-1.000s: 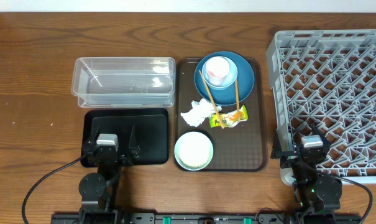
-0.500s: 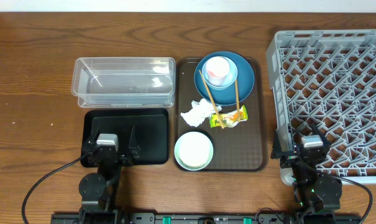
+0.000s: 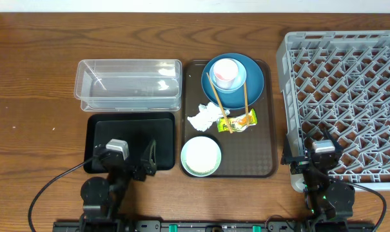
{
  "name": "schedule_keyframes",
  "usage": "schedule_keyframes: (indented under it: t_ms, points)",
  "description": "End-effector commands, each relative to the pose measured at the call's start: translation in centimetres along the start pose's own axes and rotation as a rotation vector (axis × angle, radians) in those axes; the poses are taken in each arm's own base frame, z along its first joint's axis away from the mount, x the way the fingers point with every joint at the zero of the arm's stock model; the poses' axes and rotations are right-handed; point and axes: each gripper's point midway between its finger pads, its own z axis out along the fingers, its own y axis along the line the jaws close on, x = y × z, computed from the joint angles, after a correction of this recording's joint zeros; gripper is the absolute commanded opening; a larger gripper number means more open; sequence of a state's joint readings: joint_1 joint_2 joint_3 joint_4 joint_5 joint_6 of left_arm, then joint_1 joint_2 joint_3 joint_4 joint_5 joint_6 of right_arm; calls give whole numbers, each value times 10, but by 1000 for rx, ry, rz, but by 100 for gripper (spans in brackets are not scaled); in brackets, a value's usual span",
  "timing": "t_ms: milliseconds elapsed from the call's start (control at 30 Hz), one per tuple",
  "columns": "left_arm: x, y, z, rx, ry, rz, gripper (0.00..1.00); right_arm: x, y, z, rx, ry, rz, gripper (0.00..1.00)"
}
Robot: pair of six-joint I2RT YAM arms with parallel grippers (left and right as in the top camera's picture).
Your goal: Sort waste into correct bins and load items into the dishwasher rack
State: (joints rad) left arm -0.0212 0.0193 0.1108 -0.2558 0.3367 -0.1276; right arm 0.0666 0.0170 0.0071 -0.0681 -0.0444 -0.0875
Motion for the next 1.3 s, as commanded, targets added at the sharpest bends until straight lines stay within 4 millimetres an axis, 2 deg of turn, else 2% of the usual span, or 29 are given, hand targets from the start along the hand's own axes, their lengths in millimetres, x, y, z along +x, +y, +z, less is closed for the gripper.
schedule_keyframes:
  t_ms: [0, 233, 367, 467, 567, 733, 767, 833, 933, 1067, 1100, 1133, 1267]
  points:
    - [-29, -19, -17, 51, -12, -47, 97, 2, 0, 0, 4, 7, 4, 99]
    - [-72, -35, -44, 19, 130, -93, 98, 2, 0, 0, 4, 6, 4, 99]
    - [-87, -47, -47, 22, 305, -153, 98, 2, 0, 0, 4, 6, 4, 99]
    - [-94, -55, -40, 47, 445, -211, 98, 2, 0, 0, 4, 6, 4, 99]
    - [-101, -53, -24, 41, 495, -233, 98, 2, 0, 0, 4, 6, 4, 99]
    - [-82, -53, -9, 57, 625, -302, 98, 2, 0, 0, 4, 7, 4, 99]
    - [-78, -57, -7, 81, 650, -326, 93, 2, 0, 0, 4, 6, 4, 99]
    - [-75, -63, -5, 116, 681, -373, 73, 2, 0, 0, 4, 6, 4, 99]
    - [-68, -60, -6, 84, 719, -410, 46, 2, 0, 0, 4, 6, 4, 99]
    - [-54, -52, -15, -22, 767, -413, 21, 2, 0, 0, 4, 6, 4, 99]
    - [-51, -50, -17, -53, 778, -409, 19, 2, 0, 0, 4, 6, 4, 99]
    - [-47, -48, -18, -84, 789, -406, 12, 2, 0, 0, 4, 6, 4, 99]
    - [-39, -56, -20, -140, 811, -359, 6, 2, 0, 0, 4, 7, 4, 99]
